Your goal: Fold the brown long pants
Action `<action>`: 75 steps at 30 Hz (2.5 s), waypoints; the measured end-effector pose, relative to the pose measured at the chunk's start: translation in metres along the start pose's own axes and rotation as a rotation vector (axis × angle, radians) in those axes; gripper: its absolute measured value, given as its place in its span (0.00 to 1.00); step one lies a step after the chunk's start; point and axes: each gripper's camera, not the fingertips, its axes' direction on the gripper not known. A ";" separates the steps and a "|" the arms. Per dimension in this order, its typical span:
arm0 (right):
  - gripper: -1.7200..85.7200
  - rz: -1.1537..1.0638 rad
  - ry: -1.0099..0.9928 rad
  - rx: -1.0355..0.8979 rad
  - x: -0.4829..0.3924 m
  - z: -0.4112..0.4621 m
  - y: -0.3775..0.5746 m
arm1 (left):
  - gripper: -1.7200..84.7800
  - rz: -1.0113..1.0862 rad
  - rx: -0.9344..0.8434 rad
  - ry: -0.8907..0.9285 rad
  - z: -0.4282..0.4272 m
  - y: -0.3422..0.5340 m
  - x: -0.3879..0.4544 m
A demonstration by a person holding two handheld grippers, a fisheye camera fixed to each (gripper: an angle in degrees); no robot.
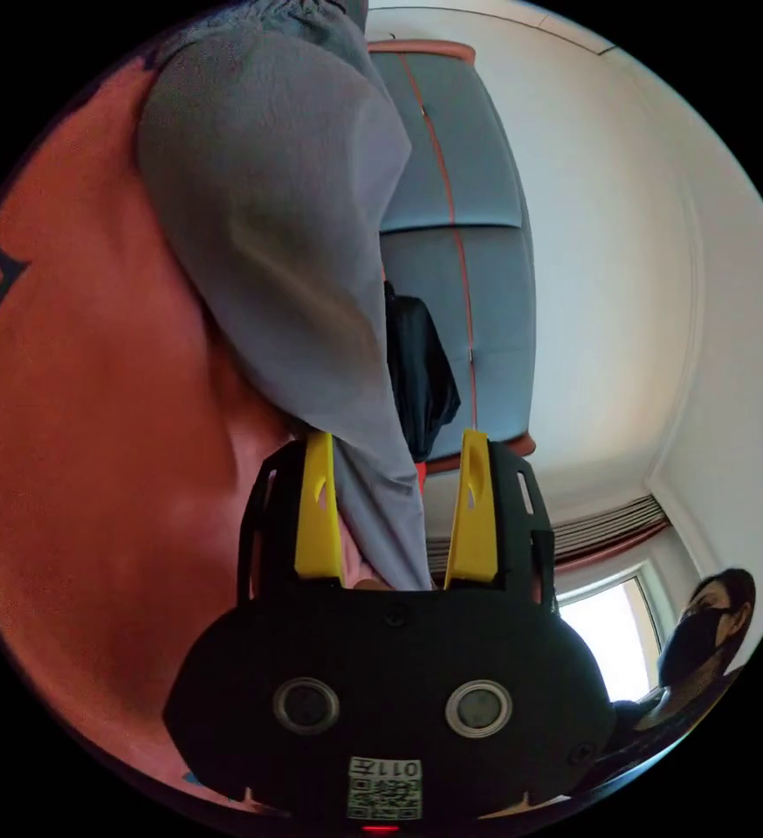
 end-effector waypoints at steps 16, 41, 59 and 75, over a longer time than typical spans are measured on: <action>0.05 0.237 0.059 -0.002 -0.024 0.062 0.034 | 0.26 0.148 -0.012 -0.509 -0.068 0.004 0.030; 0.16 -1.063 1.077 -0.069 -0.450 0.291 0.183 | 0.21 1.970 -0.205 -1.364 0.143 0.334 0.088; 0.15 -1.084 1.229 -0.227 -0.527 0.338 0.240 | 0.21 2.166 -0.311 -1.587 0.290 0.387 0.107; 0.09 -1.292 1.292 -0.327 -0.583 0.382 0.206 | 0.08 2.022 -0.553 -1.842 0.296 0.330 0.081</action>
